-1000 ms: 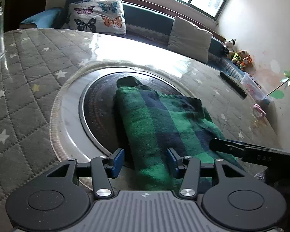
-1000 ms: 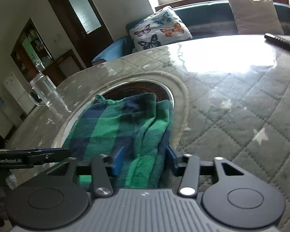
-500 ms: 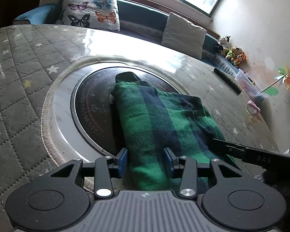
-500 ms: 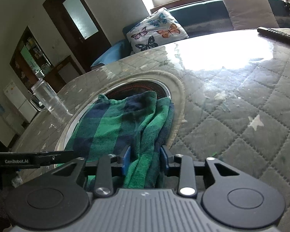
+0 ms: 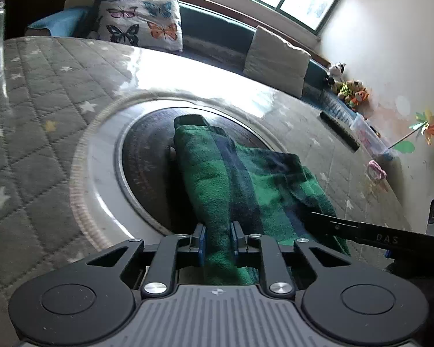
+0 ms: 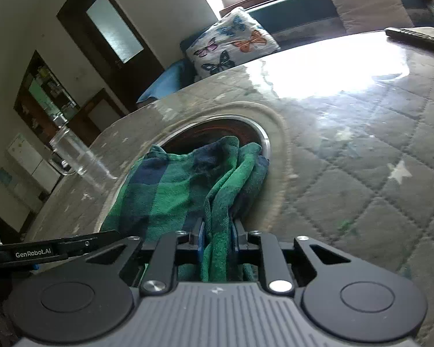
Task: Fold clothes
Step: 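Lift and carry the shirt with both grippers toward the glass mug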
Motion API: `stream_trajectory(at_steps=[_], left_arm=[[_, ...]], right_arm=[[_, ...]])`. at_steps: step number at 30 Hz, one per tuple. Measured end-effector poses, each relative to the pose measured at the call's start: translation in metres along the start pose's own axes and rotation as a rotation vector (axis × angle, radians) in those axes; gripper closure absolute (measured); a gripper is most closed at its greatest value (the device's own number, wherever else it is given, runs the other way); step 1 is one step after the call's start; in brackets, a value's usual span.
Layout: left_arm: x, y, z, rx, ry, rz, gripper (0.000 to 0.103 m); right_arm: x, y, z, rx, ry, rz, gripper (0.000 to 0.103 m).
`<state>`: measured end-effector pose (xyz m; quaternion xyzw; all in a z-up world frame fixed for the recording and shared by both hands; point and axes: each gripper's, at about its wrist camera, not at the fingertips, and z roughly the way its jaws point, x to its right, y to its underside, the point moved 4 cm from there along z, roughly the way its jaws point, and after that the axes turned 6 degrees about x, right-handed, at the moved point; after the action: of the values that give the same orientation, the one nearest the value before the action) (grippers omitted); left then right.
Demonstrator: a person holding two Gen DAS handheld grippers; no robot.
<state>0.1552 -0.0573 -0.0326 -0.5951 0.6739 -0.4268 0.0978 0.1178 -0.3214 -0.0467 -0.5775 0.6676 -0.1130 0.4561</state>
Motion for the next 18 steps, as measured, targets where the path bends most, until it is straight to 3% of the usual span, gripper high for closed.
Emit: stream_trajectory(at_steps=[8, 18], left_arm=[[-0.041, 0.0, -0.051, 0.074, -0.06, -0.07, 0.085], [-0.122, -0.012, -0.116, 0.182, -0.211, -0.168, 0.085]], right_arm=[[-0.056, -0.002, 0.022, -0.045, -0.08, -0.066, 0.088], [-0.156, -0.003, 0.087, -0.113, -0.222, -0.174, 0.088]])
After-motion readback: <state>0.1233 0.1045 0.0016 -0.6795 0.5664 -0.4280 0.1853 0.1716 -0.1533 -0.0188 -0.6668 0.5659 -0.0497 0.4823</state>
